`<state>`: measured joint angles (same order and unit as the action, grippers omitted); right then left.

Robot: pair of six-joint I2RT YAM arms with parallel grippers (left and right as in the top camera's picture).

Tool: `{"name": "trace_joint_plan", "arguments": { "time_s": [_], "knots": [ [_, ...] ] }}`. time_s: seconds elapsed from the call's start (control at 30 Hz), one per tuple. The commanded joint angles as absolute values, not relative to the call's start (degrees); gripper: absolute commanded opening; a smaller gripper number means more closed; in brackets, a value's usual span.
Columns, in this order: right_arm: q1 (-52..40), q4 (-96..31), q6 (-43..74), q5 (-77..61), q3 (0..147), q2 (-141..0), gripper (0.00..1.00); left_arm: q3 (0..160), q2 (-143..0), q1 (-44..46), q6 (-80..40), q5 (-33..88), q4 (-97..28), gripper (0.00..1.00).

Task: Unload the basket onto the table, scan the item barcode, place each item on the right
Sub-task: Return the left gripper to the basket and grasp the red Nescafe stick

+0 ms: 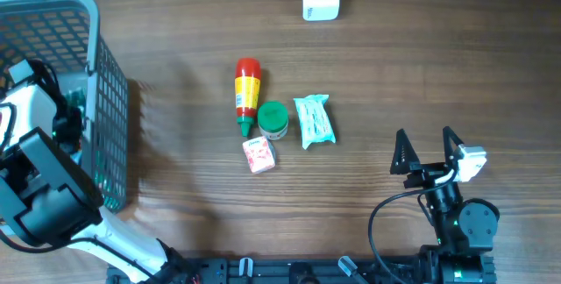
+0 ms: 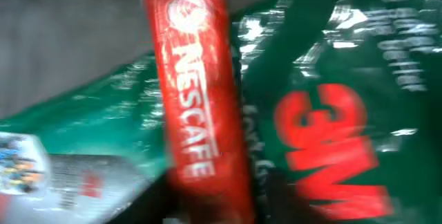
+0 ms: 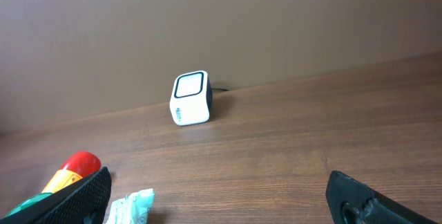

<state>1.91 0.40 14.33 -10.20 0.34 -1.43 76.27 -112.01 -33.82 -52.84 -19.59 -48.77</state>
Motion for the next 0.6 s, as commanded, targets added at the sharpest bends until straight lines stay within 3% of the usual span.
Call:
{"name": "trace_joint_plan", "arguments": {
  "time_s": [0.0, 0.23, 0.43, 0.5, 0.57],
  "knots": [
    [1.45, 0.67, 15.14, -9.39, 0.32, -1.41, 1.0, 72.97, -113.69, -34.3, -52.73, -19.81, -51.09, 0.04],
    [1.45, 0.67, 15.16, -9.39, 0.32, -1.41, 1.0, 78.54, -102.02, -34.24, -52.49, -31.86, -57.89, 0.04],
    [1.45, 0.67, 15.14, -9.39, 0.32, -1.41, 1.0, 84.93, -91.05, -33.58, -45.17, -30.96, -56.8, 0.04],
    [1.45, 0.67, 15.14, -9.39, 0.32, -1.41, 1.0, 85.76, -86.17, -33.19, -43.53, -23.81, -56.34, 0.04],
    [1.45, 0.67, 15.14, -9.39, 0.32, -1.41, 1.0, 85.73, -81.36, -32.84, -40.05, -8.93, -54.43, 0.04]
  ]
}}
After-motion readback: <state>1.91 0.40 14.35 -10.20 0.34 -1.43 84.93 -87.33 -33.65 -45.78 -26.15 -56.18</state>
